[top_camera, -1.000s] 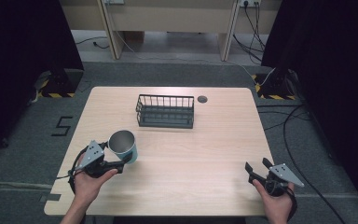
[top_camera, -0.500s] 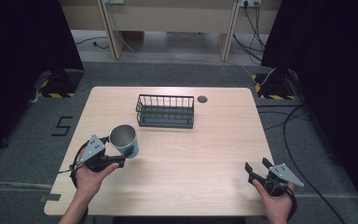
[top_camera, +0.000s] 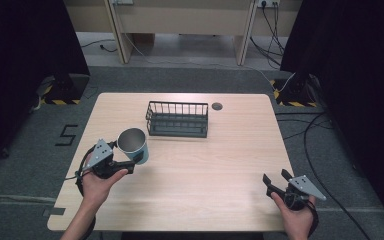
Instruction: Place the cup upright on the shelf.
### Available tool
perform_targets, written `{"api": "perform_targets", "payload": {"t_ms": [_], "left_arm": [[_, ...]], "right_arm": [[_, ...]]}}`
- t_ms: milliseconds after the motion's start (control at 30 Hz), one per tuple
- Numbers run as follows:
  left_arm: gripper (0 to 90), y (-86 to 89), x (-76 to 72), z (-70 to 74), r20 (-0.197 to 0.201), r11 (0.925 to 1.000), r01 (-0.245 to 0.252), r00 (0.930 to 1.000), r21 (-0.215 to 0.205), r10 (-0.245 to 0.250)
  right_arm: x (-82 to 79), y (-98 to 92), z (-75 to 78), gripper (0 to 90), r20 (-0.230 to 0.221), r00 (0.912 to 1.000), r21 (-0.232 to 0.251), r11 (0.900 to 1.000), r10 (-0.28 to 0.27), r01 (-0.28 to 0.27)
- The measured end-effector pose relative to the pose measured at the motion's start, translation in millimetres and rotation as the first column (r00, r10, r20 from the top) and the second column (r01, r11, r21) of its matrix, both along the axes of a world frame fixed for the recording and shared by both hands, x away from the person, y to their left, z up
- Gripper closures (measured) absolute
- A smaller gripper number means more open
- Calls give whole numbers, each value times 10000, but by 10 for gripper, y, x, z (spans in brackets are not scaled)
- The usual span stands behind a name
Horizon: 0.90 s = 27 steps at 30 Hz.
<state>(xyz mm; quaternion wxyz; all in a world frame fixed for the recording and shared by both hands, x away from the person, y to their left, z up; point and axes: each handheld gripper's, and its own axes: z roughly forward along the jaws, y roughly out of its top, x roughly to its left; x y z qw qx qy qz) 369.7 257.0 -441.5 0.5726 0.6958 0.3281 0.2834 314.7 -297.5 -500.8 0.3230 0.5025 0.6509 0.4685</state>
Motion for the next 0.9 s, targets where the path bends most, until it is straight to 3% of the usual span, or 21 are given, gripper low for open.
{"api": "perform_targets", "payload": {"t_ms": [900], "left_arm": [[157,-82,190,122,152,10000,-47,9999,-33,47]], "right_arm": [[-2,-1,1,259,-16,10000,-2,10000,-20,20]]}}
